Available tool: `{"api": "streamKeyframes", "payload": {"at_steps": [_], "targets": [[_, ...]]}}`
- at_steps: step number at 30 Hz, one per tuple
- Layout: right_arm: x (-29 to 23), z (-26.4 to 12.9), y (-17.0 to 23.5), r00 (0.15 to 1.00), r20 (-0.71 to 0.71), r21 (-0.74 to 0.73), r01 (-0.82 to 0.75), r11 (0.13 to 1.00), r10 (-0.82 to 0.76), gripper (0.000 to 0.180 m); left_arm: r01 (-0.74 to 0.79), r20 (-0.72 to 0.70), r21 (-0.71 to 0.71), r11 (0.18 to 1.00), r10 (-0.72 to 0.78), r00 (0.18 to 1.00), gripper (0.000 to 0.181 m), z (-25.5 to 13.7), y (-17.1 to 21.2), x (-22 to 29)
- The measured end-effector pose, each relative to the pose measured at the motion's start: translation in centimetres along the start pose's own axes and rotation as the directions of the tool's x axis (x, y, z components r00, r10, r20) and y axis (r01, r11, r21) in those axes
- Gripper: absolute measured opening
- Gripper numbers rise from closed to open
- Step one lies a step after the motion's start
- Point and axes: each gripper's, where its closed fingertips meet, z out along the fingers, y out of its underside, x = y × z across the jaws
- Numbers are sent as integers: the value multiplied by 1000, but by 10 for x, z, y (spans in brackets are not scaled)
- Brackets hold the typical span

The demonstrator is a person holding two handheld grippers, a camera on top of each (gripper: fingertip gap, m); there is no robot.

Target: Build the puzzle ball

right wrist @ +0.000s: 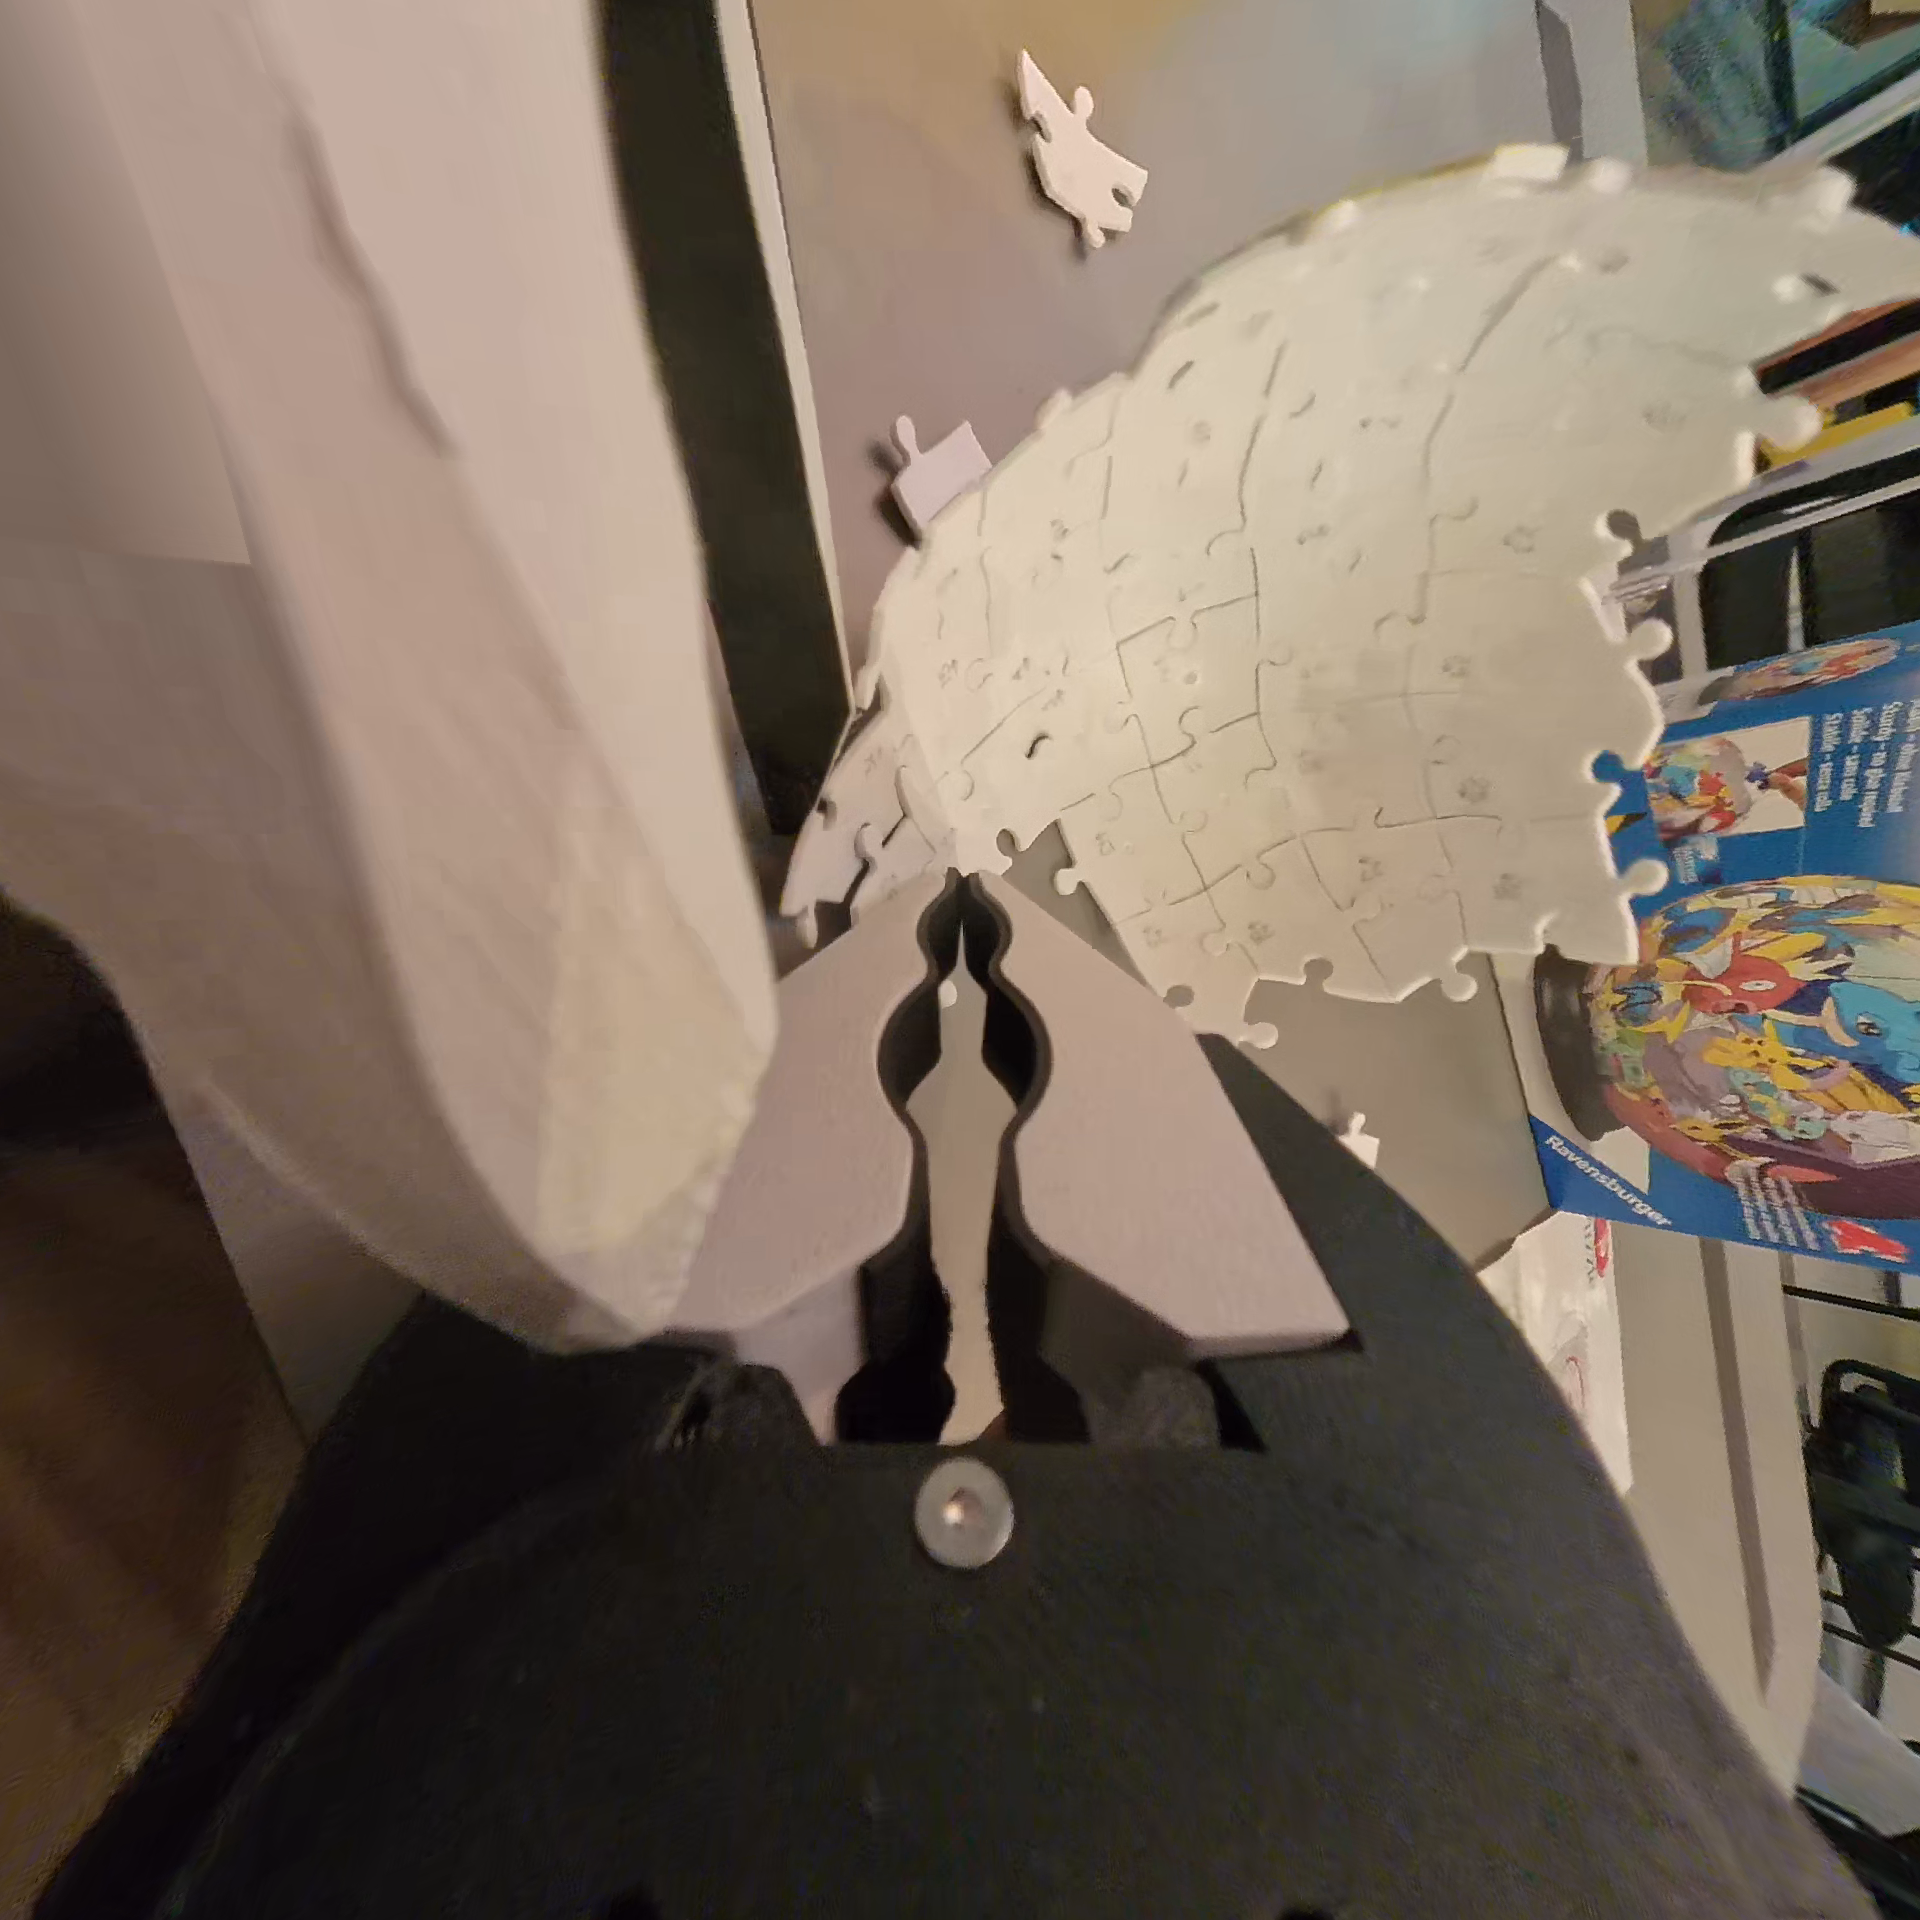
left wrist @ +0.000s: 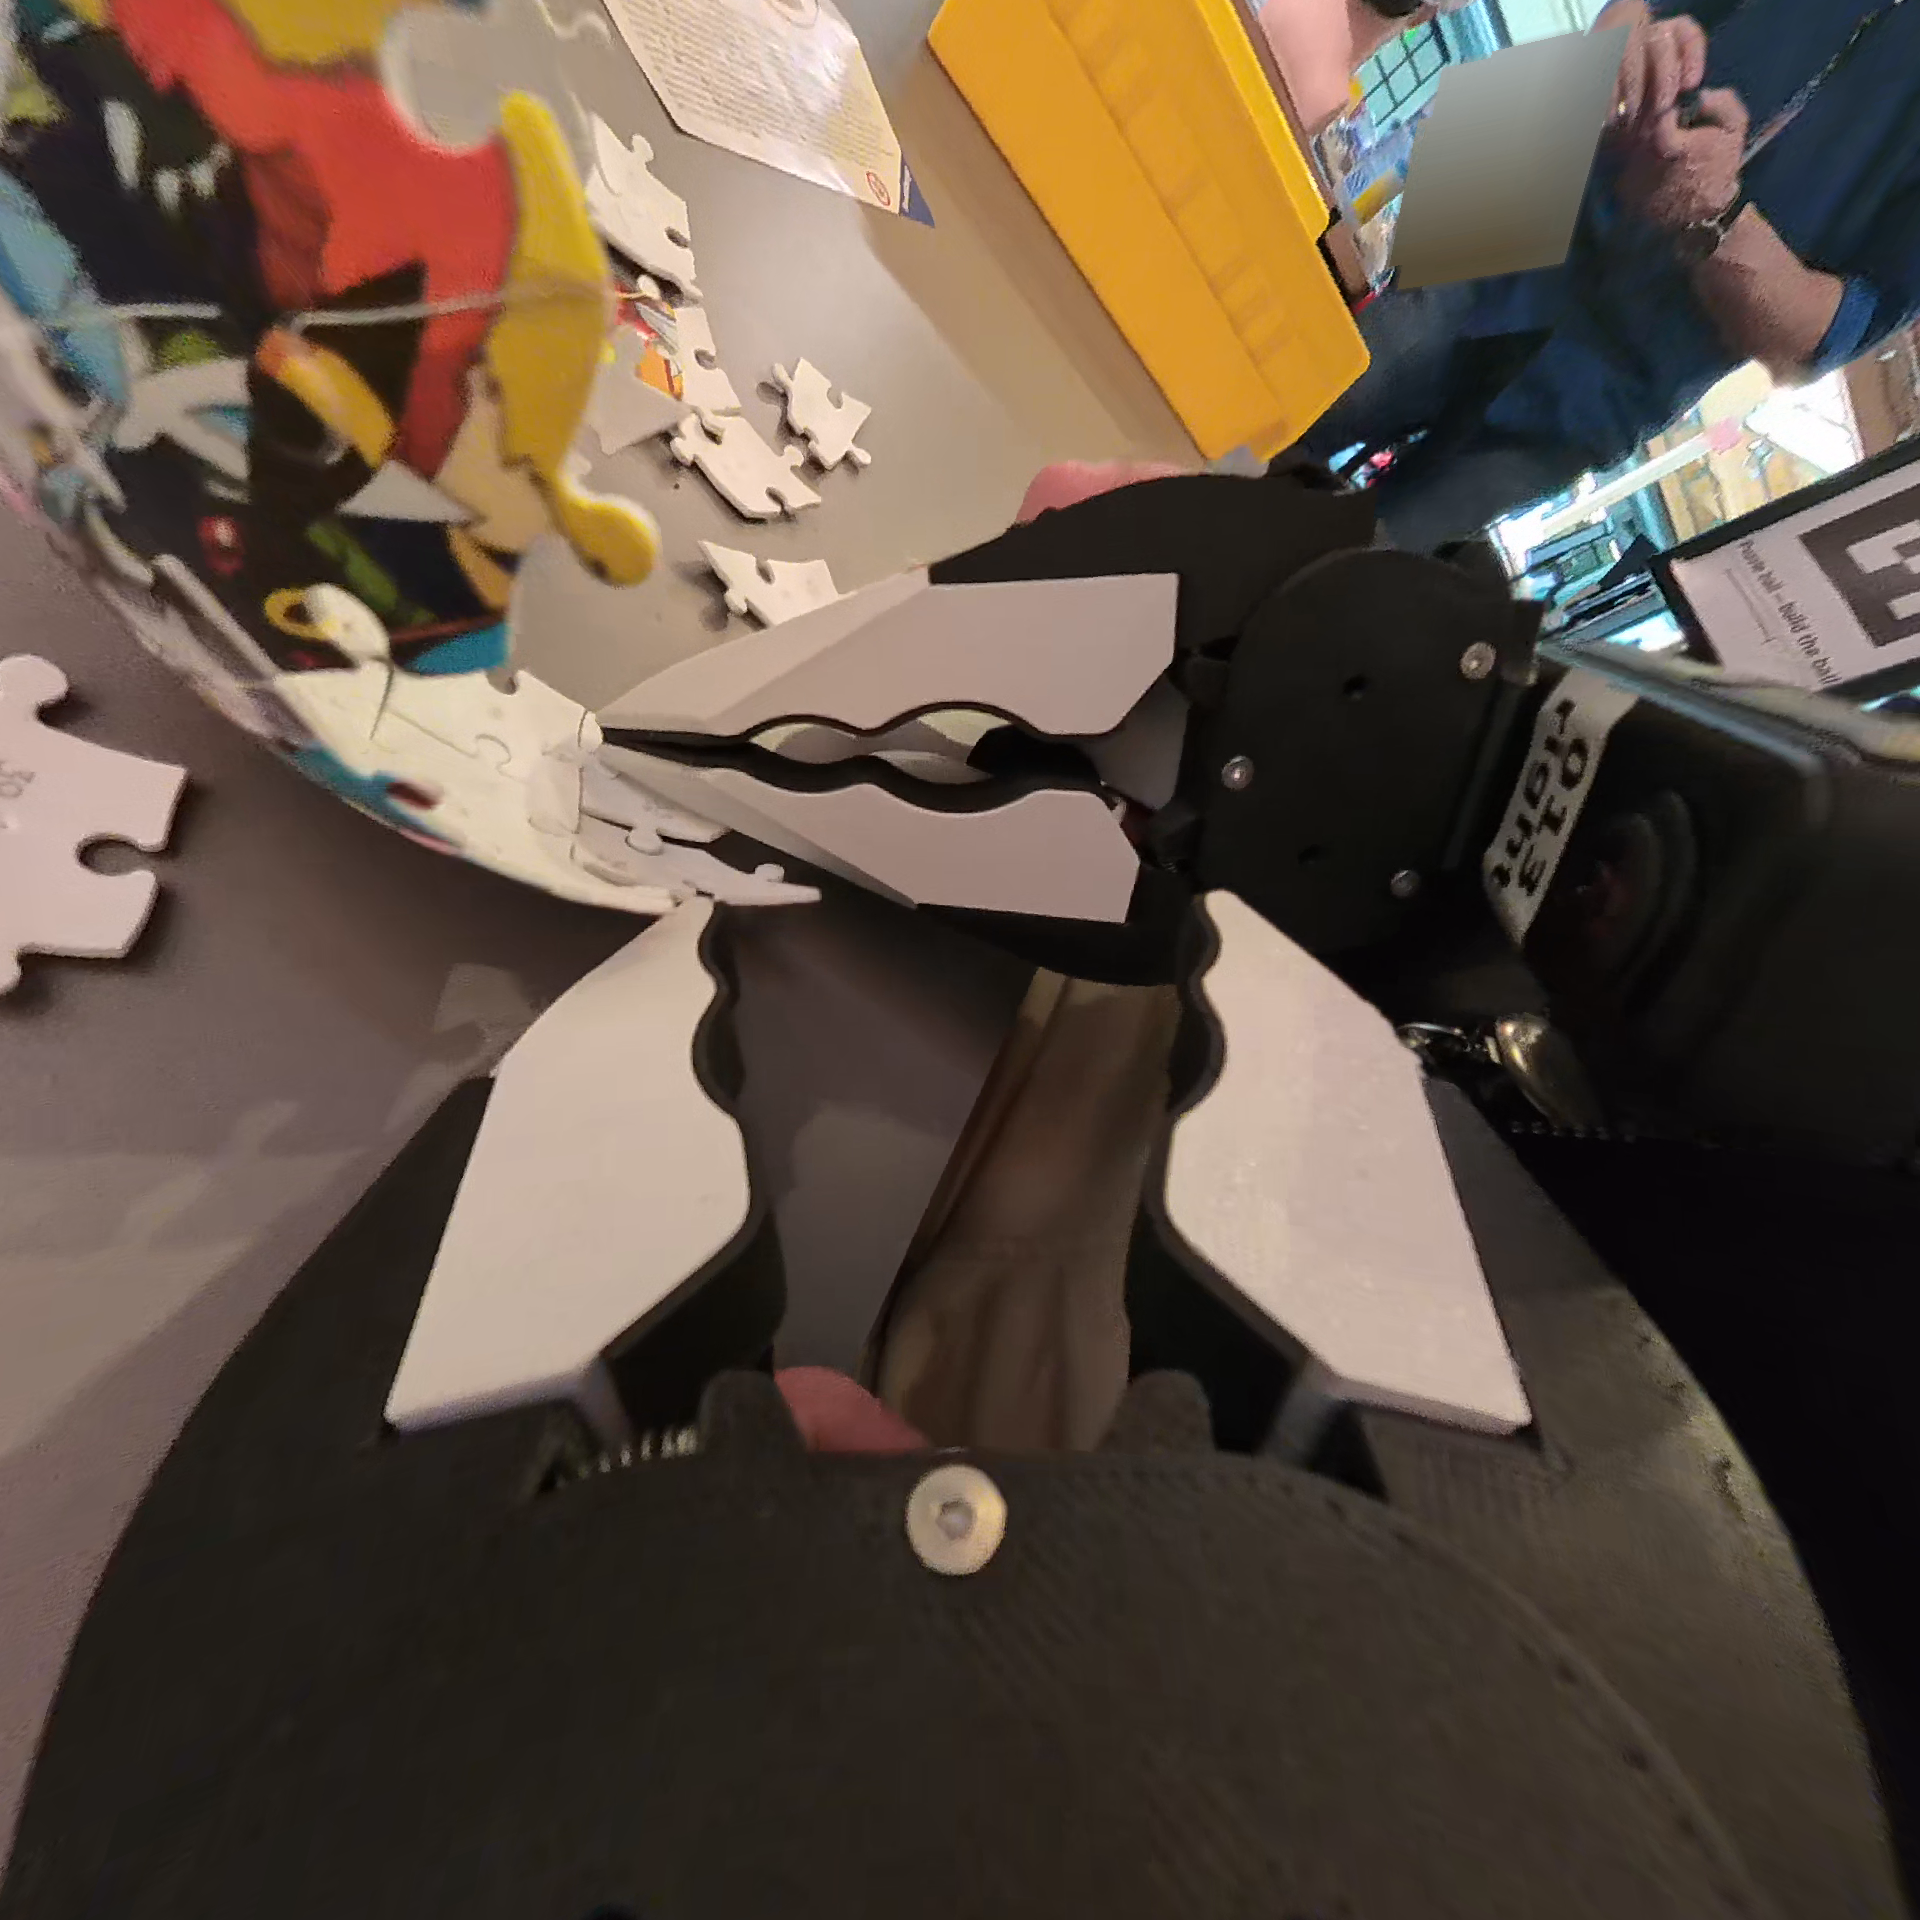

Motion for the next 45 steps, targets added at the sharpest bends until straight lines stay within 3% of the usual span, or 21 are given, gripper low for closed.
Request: {"api": "streamKeyframes", "payload": {"at_steps": [25, 45], "targets": [[5, 1, 1, 993, 46, 27, -111, 993, 110, 0, 245, -101, 196, 950, -229, 968, 85, -9, -18, -1], [7, 6, 0, 994, 33, 20, -107, 994, 106, 0, 306, -180, 251, 918, -267, 947, 85, -5, -24, 2]]}}
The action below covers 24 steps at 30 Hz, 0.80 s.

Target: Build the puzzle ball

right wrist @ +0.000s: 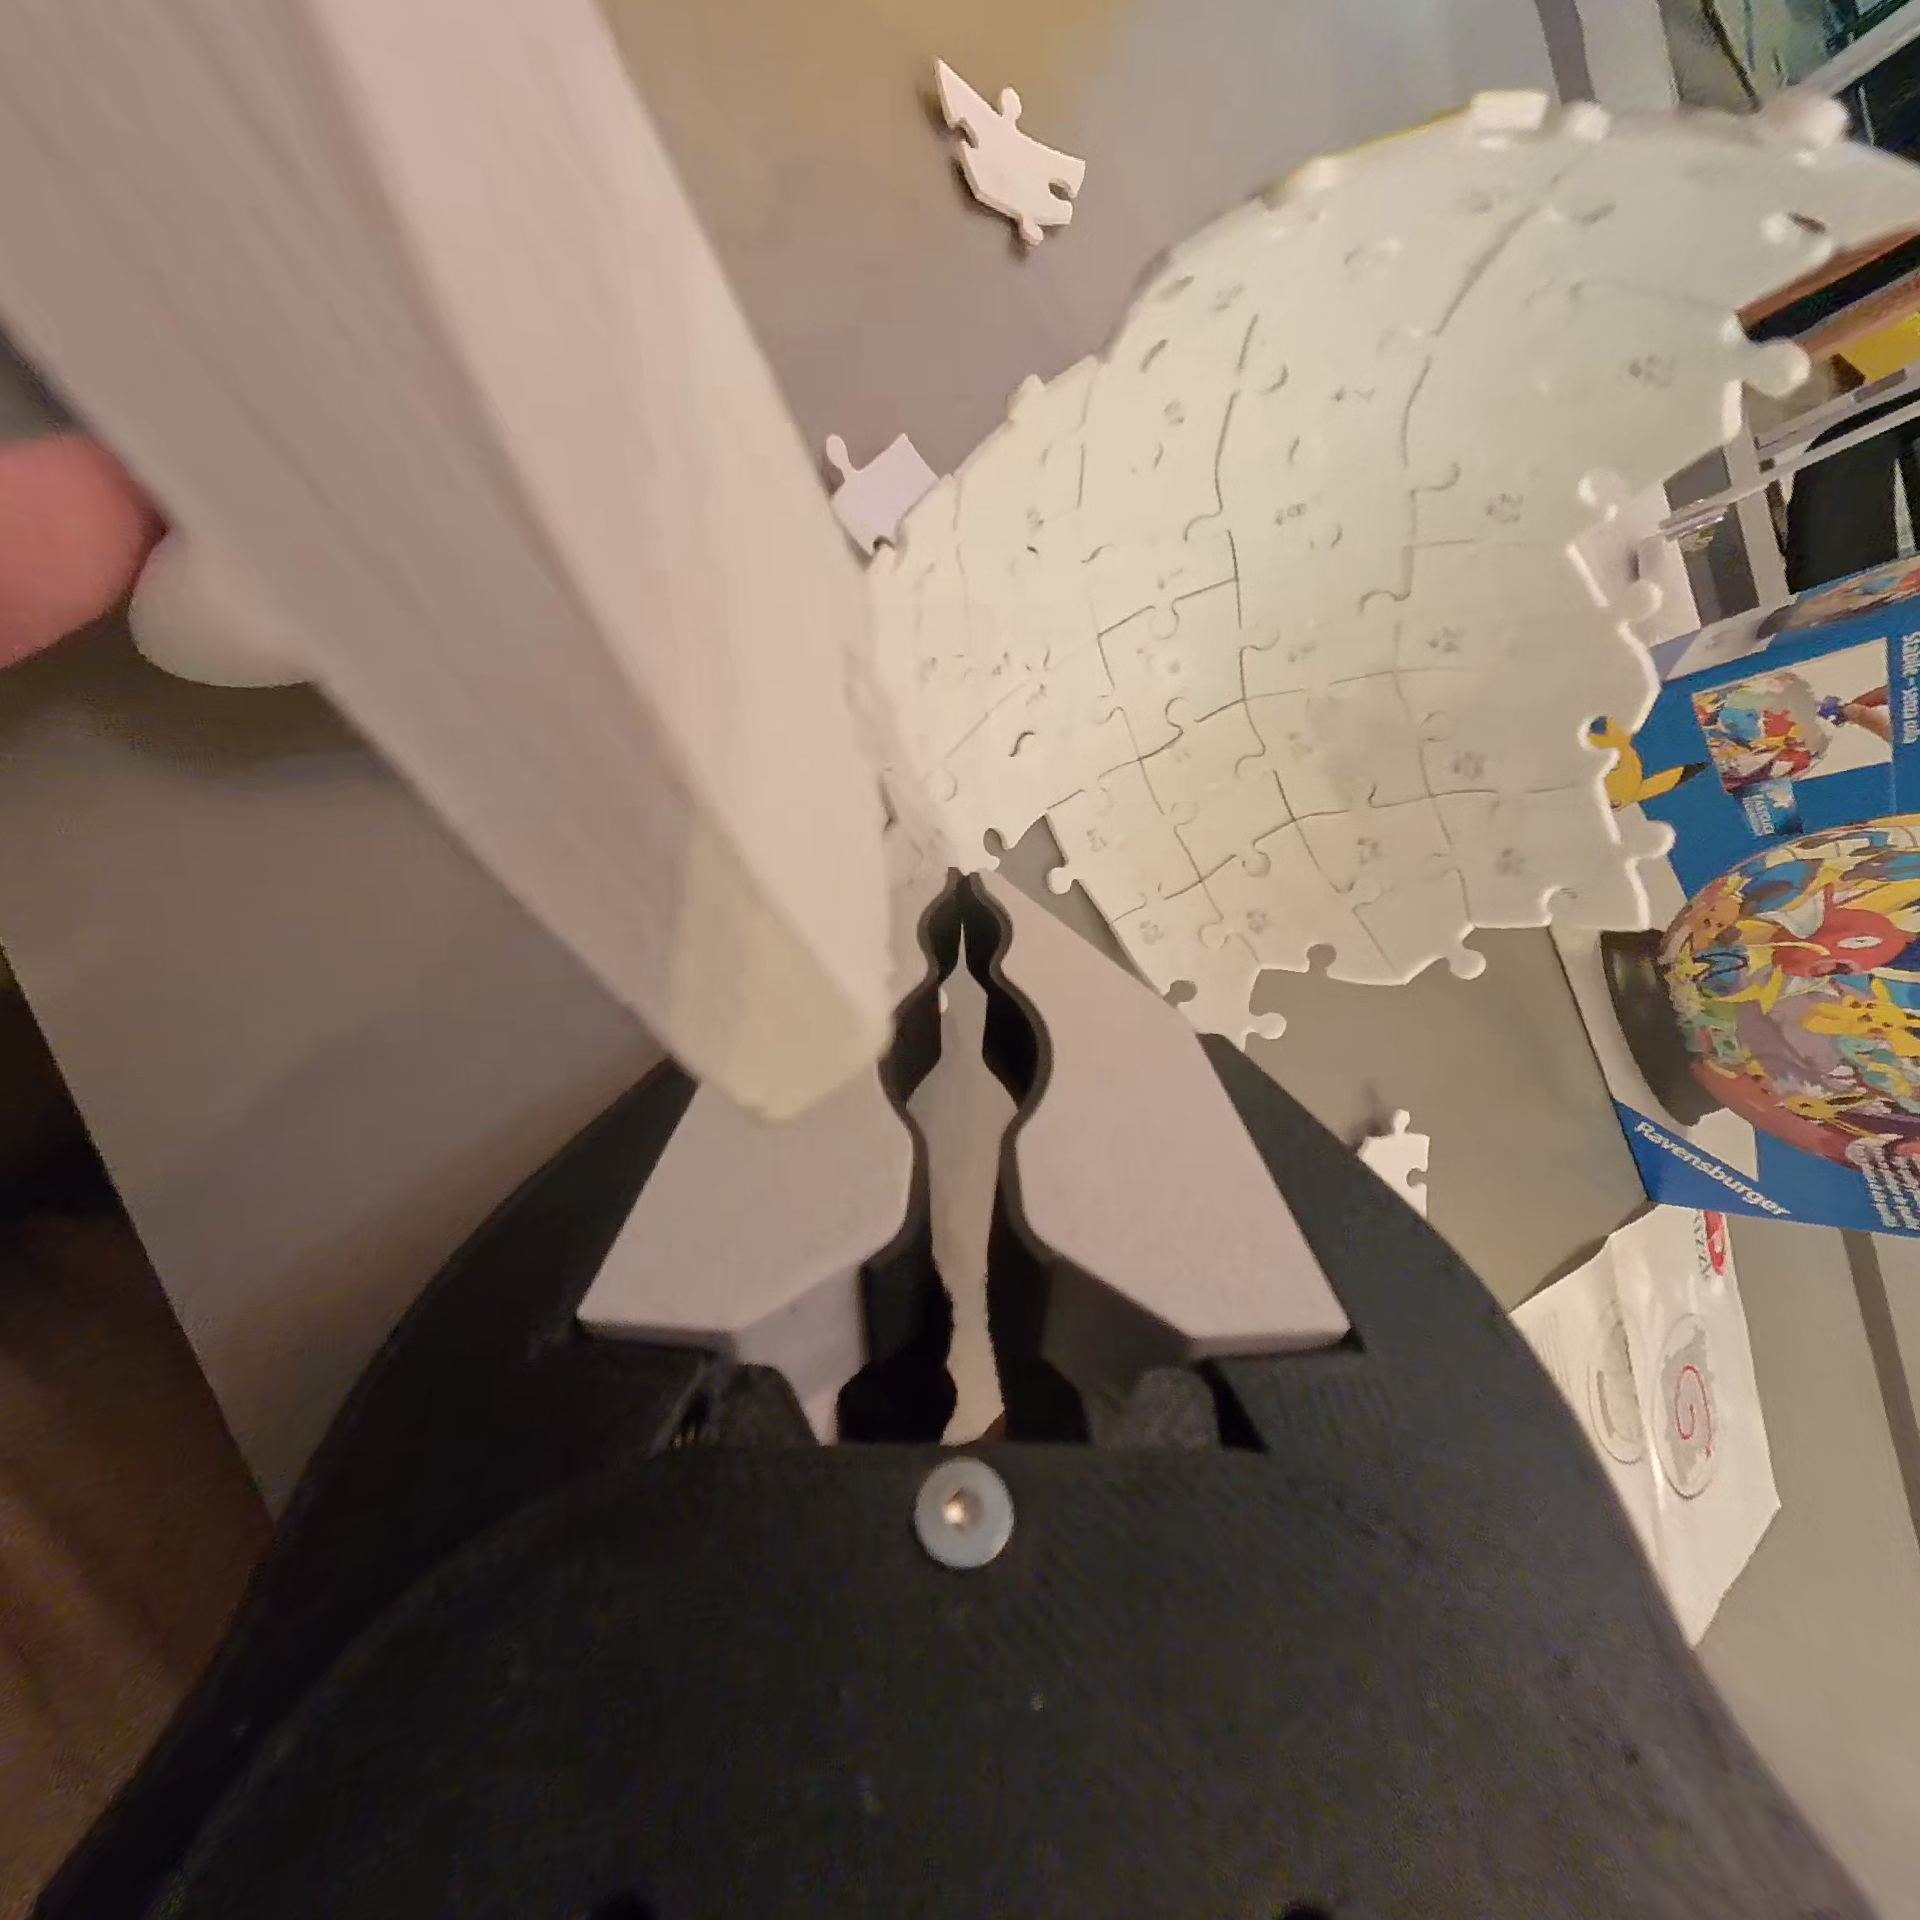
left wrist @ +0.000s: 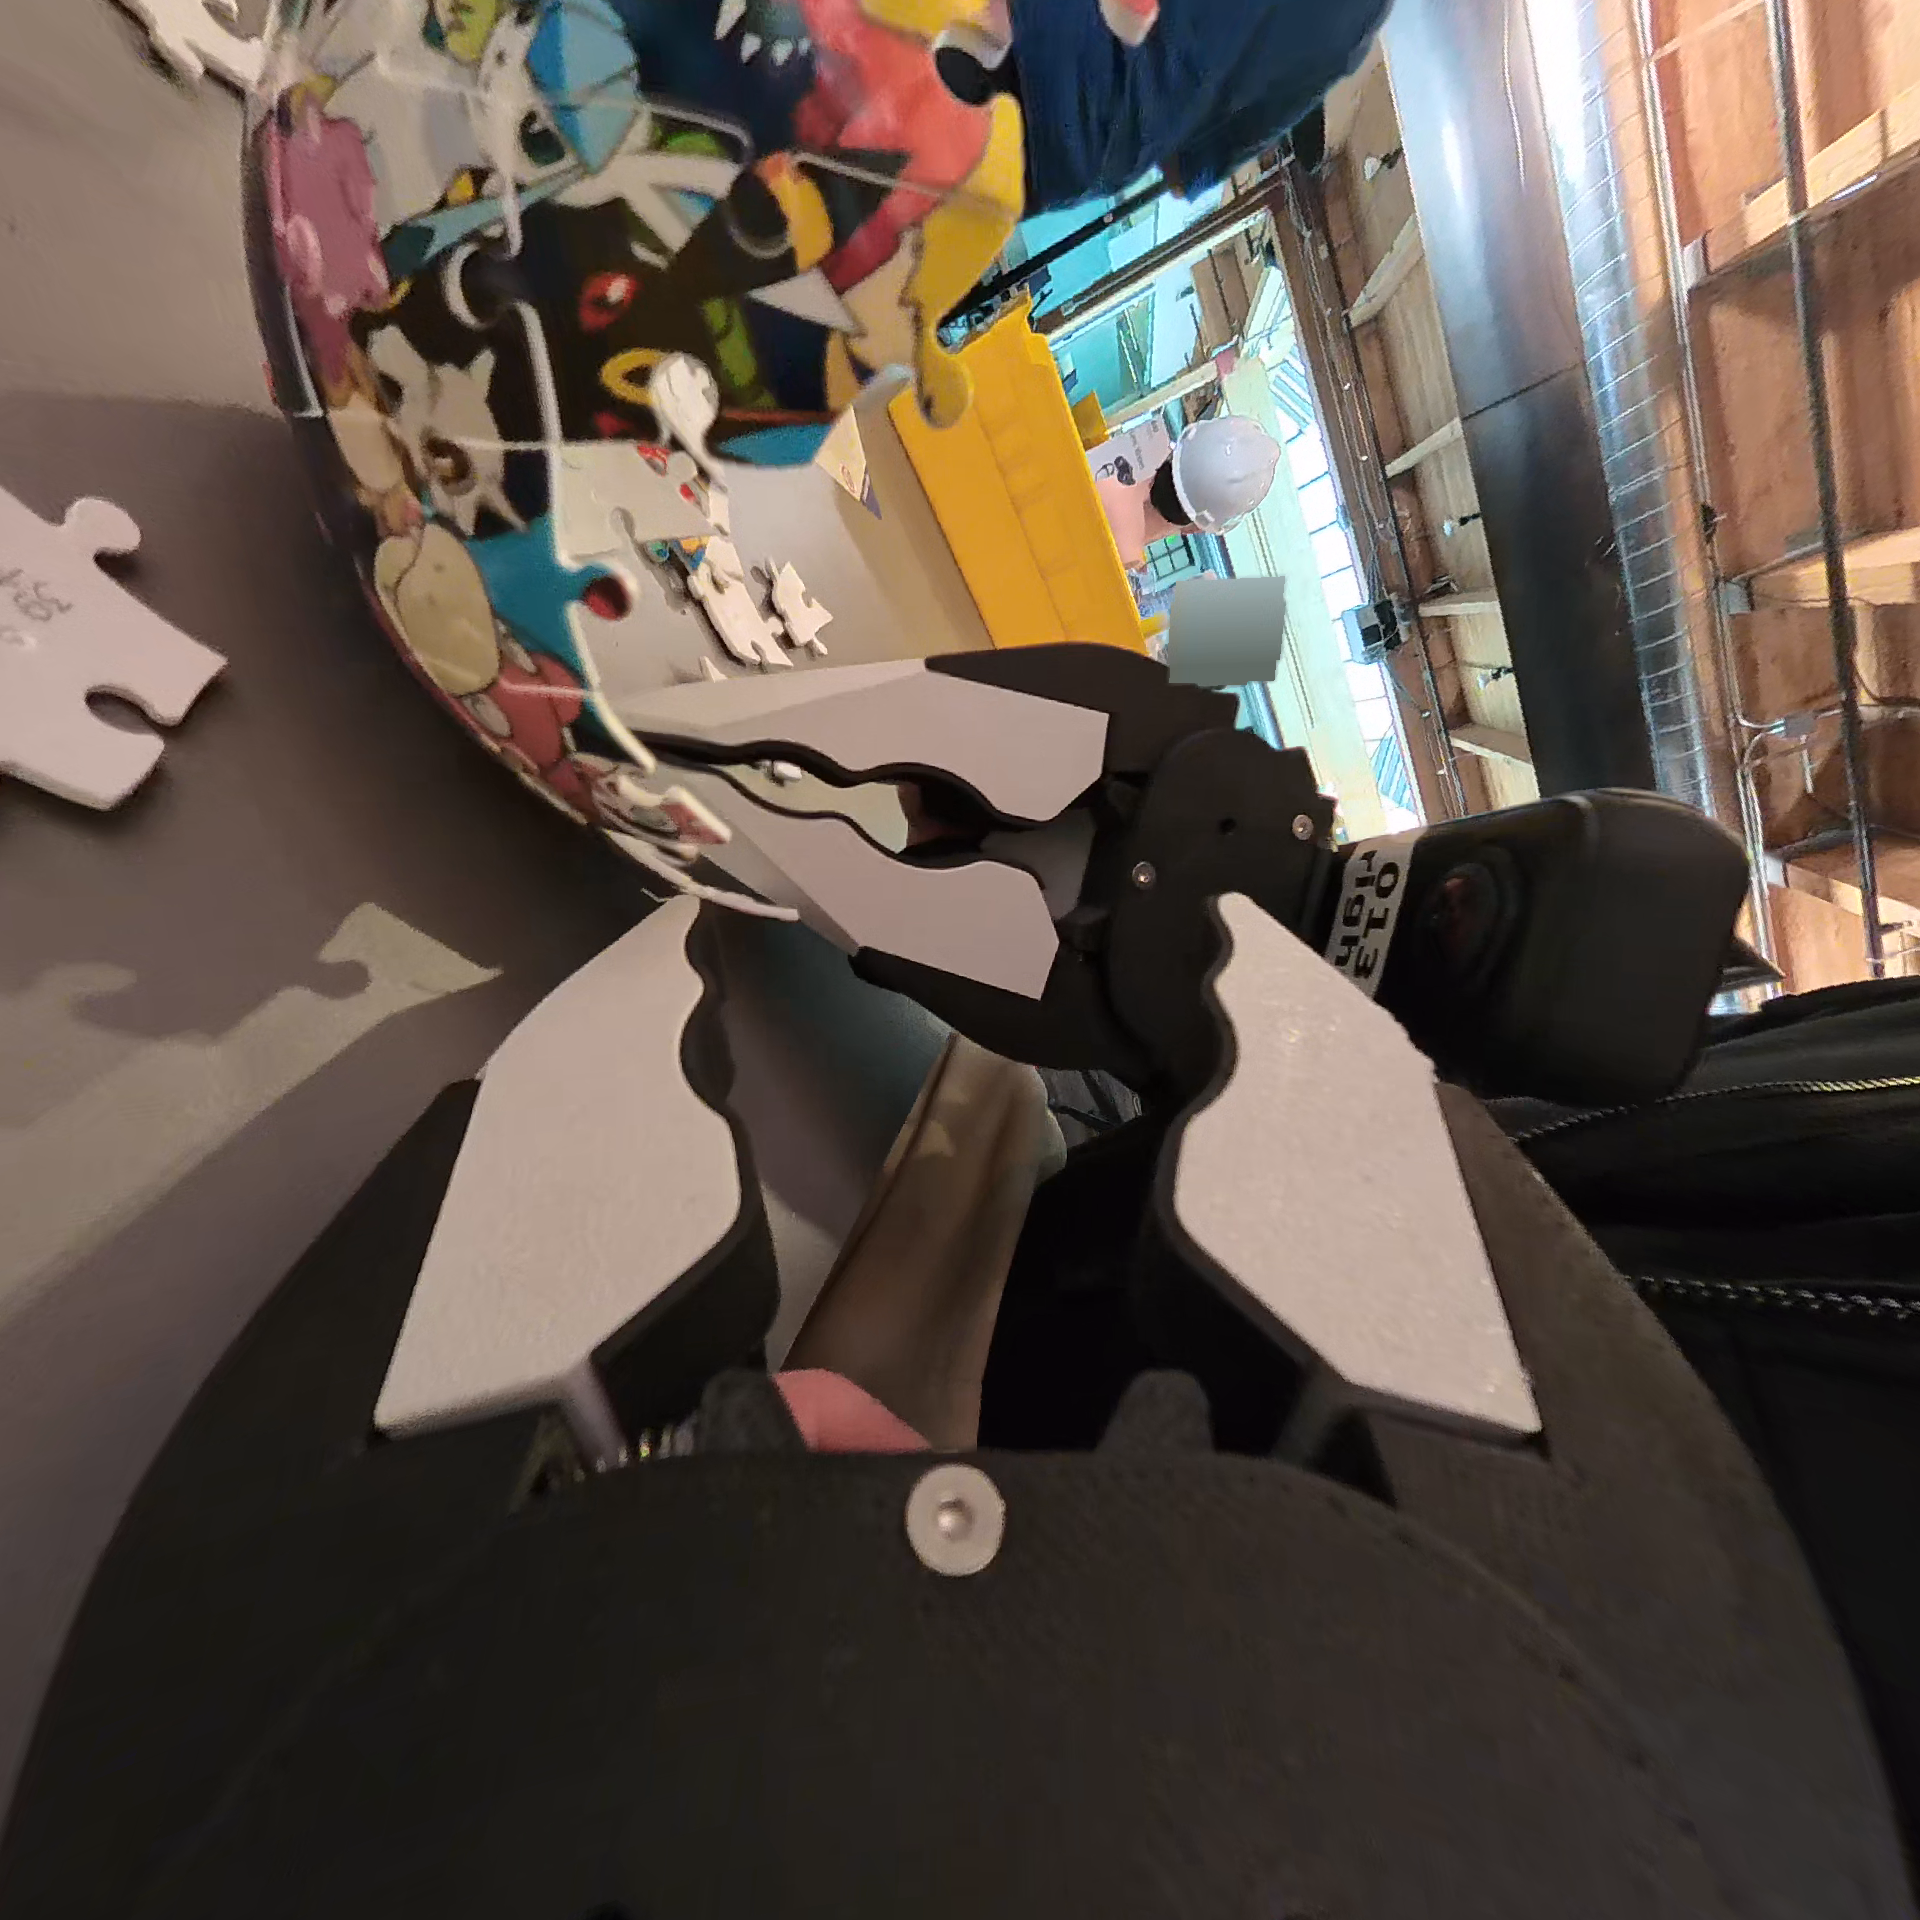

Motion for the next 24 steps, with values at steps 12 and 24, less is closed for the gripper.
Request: {"api": "streamKeyframes", "payload": {"at_steps": [12, 24], "targets": [[-1, 1, 0, 1000, 14, 4, -7, 1000, 7, 0, 63, -5, 187, 980, -64, 998, 85, -13, -8, 0], [-1, 1, -1, 1000, -3, -10, -28, 1000, 28, 0, -15, 209, 185, 983, -25, 978, 78, -10, -7, -17]]}}
